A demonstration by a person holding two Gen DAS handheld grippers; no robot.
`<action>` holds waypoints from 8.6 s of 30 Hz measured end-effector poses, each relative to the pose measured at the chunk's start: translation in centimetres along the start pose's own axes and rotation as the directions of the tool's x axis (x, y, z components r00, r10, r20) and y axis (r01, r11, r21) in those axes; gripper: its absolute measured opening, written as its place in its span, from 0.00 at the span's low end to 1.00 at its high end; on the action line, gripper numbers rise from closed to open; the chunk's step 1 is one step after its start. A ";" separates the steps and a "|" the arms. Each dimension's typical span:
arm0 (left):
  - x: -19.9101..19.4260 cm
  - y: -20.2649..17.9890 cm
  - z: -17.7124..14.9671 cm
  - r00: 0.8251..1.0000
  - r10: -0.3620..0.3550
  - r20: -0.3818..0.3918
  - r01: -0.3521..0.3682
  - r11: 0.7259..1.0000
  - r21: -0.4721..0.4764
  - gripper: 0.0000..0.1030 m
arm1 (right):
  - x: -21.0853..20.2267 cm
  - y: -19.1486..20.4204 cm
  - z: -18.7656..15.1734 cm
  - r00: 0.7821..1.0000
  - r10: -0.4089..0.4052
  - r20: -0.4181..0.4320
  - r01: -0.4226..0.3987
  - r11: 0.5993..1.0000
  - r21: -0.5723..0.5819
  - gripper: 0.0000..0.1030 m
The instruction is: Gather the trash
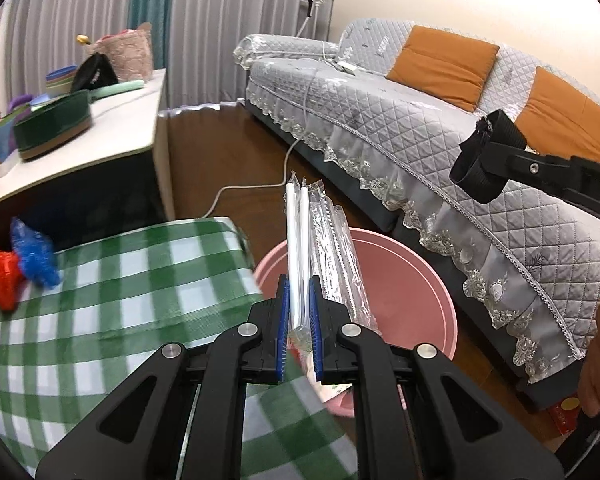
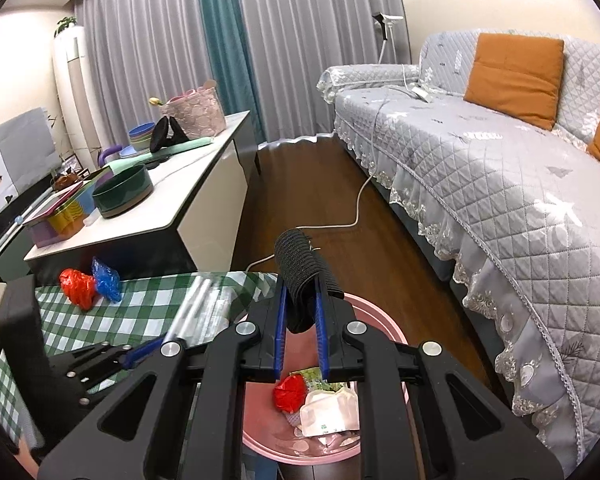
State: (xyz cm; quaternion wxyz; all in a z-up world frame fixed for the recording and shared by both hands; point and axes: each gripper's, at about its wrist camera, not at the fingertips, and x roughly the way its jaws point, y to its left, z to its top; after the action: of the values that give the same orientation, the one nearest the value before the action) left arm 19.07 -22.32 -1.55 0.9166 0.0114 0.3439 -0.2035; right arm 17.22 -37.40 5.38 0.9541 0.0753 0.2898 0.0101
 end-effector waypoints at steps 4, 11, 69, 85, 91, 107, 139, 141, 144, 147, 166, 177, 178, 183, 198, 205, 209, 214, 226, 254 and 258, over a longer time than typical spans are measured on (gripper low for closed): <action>1.7 -0.4 0.1 1.000 -0.003 -0.017 0.003 1.000 -0.001 0.09 | 0.5 -0.6 0.0 1.000 -0.002 -0.007 0.002 1.000 0.016 0.13; 4.1 -0.4 0.3 0.999 -0.012 -0.051 0.012 1.000 -0.005 0.13 | 1.6 -1.0 -0.3 0.999 0.013 -0.037 -0.013 1.000 0.017 0.18; -8.0 31.0 -3.3 0.943 0.325 0.073 -0.276 0.886 -0.372 0.61 | 1.3 20.6 -1.2 0.976 0.216 0.020 -0.213 0.971 -0.108 0.30; -5.6 32.0 -3.0 0.955 0.296 0.011 -0.275 0.901 -0.336 0.61 | 12.4 28.9 -3.7 0.956 0.269 -0.121 -0.285 0.946 -0.152 0.36; -5.2 33.4 -3.1 0.953 0.302 -0.008 -0.283 0.884 -0.371 0.61 | 16.2 31.5 -3.4 0.940 0.296 -0.167 -0.324 0.931 -0.171 0.49; -5.0 34.8 -2.5 0.948 0.319 -0.015 -0.297 0.864 -0.407 0.61 | 20.5 31.6 -4.2 0.917 0.275 -0.290 -0.336 0.923 -0.186 0.05; -15.4 22.1 -2.6 0.934 0.341 0.102 -0.305 0.914 -0.268 0.24 | -1.4 18.2 1.4 0.979 0.201 -0.025 -0.203 0.963 -0.178 0.04; -15.6 20.9 -3.1 0.936 0.335 0.108 -0.299 0.919 -0.257 0.24 | -2.2 17.3 1.7 0.982 0.190 -0.011 -0.189 0.967 -0.171 0.04; -16.0 19.3 -3.9 0.938 0.325 0.122 -0.289 0.926 -0.243 0.23 | -3.5 15.9 2.0 0.983 0.183 0.004 -0.180 0.971 -0.159 0.04; -16.3 18.1 -4.6 0.944 0.302 0.133 -0.267 0.936 -0.229 0.21 | -4.2 14.5 1.8 0.983 0.183 0.015 -0.179 0.972 -0.155 0.04; -15.2 11.8 -5.6 0.958 0.260 0.119 -0.246 0.962 -0.118 0.12 | -3.4 7.1 -0.5 0.991 0.137 0.012 -0.136 0.989 -0.060 0.04; -13.9 9.4 -3.9 0.969 0.214 0.121 -0.204 0.975 -0.089 0.12 | -3.4 5.0 -0.5 0.997 0.074 0.003 -0.074 0.996 -0.058 0.04; -13.5 9.1 -3.7 0.971 0.209 0.118 -0.200 0.976 -0.084 0.12 | -3.5 4.8 -0.4 0.998 0.068 0.002 -0.068 0.996 -0.056 0.04; -12.3 8.1 -2.9 0.976 0.185 0.115 -0.178 0.981 -0.072 0.12 | -2.9 3.9 -0.4 1.000 0.013 -0.010 -0.013 0.998 -0.054 0.04; -7.4 4.4 1.5 0.987 0.097 0.126 -0.098 0.995 0.000 0.12 | -0.8 0.7 0.9 0.998 -0.047 -0.033 0.046 0.998 -0.031 0.04; -4.8 2.6 2.7 0.991 0.057 0.118 -0.061 0.998 0.024 0.12 | 0.3 -1.0 1.2 0.997 -0.055 -0.048 0.055 0.998 0.001 0.04; -3.4 1.4 3.1 0.994 0.032 0.107 -0.037 0.998 0.043 0.12 | 0.8 -1.7 1.4 0.997 -0.055 -0.050 0.056 0.998 0.021 0.04; -2.1 0.2 3.3 0.996 0.006 0.094 -0.012 0.998 0.065 0.12 | 1.2 -2.2 1.4 0.997 -0.053 -0.053 0.054 0.998 0.030 0.04; 0.0 -1.7 3.0 0.998 -0.047 0.030 0.043 0.992 0.122 0.39 | 1.6 -3.1 1.5 0.998 -0.038 -0.055 0.042 0.996 0.076 0.24; -18.6 5.4 -5.4 0.998 0.050 0.044 -0.047 0.997 -0.058 0.82 | -5.8 4.1 -0.3 0.999 -0.017 0.036 0.020 0.996 -0.090 0.94; -21.1 6.9 -7.7 0.991 0.125 0.057 -0.117 0.986 -0.121 0.82 | -8.7 5.6 -1.2 0.999 -0.038 0.030 0.040 0.997 -0.064 0.95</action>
State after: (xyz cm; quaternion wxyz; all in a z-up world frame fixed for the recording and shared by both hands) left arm 2.53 -7.00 5.16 0.9370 -0.0280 0.3241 -0.1271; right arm 9.43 -32.25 10.07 0.9601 0.0388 0.2771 -0.0005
